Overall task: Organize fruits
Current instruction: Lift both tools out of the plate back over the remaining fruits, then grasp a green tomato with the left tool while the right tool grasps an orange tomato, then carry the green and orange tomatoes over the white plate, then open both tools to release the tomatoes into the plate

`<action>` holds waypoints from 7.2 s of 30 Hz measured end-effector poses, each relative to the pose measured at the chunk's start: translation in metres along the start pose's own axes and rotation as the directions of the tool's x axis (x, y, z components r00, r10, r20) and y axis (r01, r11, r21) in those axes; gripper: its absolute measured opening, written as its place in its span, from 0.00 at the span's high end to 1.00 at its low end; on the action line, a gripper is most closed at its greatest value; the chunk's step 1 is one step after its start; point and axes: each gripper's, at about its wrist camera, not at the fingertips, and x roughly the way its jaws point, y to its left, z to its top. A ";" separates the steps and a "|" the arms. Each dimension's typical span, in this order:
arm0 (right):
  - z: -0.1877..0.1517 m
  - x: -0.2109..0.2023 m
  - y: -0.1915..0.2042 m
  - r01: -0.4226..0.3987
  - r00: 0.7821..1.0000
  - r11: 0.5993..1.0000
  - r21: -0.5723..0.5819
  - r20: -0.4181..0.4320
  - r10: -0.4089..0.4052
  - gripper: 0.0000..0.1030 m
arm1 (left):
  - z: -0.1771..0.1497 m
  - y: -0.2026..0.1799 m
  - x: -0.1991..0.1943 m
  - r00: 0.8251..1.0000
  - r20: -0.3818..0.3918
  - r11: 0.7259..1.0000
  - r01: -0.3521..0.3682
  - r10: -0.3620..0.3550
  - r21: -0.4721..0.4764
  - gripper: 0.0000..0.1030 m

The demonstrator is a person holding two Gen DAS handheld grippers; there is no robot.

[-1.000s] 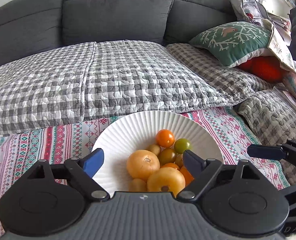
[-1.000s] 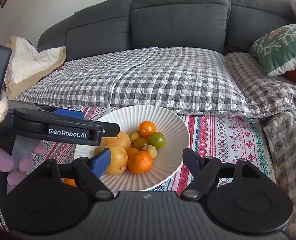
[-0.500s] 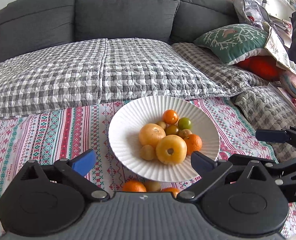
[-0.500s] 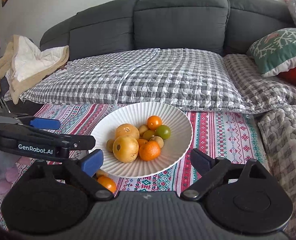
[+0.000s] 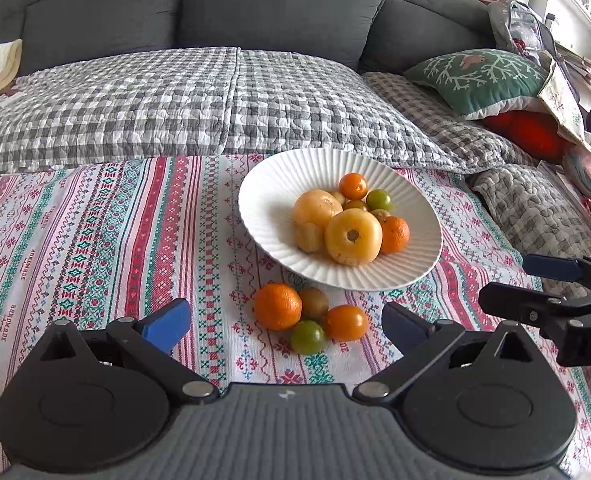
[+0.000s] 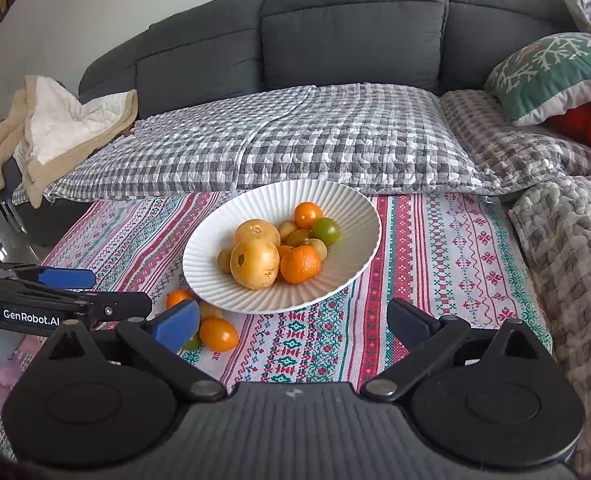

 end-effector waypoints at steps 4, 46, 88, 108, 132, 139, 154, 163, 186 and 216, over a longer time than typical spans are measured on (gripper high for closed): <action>-0.009 0.002 0.004 0.017 1.000 0.998 -0.063 -0.015 -0.018 0.01 | -0.010 0.005 0.000 1.000 -0.006 1.000 -0.009 0.009 0.016 0.01; -0.059 0.048 0.016 0.021 0.989 0.974 -0.226 -0.141 -0.054 0.00 | -0.036 -0.011 0.051 0.997 -0.002 0.994 0.081 -0.081 0.072 0.73; -0.040 0.077 0.067 -0.064 0.992 0.956 -0.287 -0.124 0.029 0.71 | -0.046 0.022 0.024 0.999 -0.046 0.995 0.008 -0.004 0.101 0.74; -0.046 0.050 0.044 -0.080 0.980 0.971 -0.226 -0.196 0.034 0.71 | -0.045 0.014 0.021 0.997 -0.066 0.996 0.053 -0.048 0.075 0.74; -0.025 0.024 0.032 -0.078 0.992 0.985 -0.153 -0.110 0.061 0.71 | -0.026 -0.015 0.008 0.993 -0.008 0.990 0.121 -0.121 0.077 0.74; -0.016 0.027 0.026 -0.057 0.995 0.989 -0.133 -0.086 0.046 0.71 | -0.019 -0.017 0.013 0.994 0.009 0.992 0.111 -0.112 0.066 0.74; 0.002 0.034 -0.003 0.001 0.999 0.999 -0.041 -0.034 -0.002 0.71 | 0.012 -0.001 0.036 0.998 0.047 0.998 0.045 -0.047 0.043 0.74; 0.014 0.047 -0.017 0.036 0.999 0.999 -0.038 -0.009 -0.036 0.71 | 0.053 0.003 0.068 0.997 0.053 0.998 0.058 -0.057 -0.018 0.74; 0.025 0.075 -0.036 0.033 0.999 0.999 -0.021 0.005 -0.032 0.71 | 0.094 -0.033 0.147 0.998 -0.039 0.998 0.050 -0.049 0.029 0.73; 0.028 0.050 -0.029 0.064 0.997 0.998 -0.014 0.032 -0.064 0.28 | 0.087 -0.030 0.090 0.999 0.037 0.996 0.026 -0.029 0.085 0.15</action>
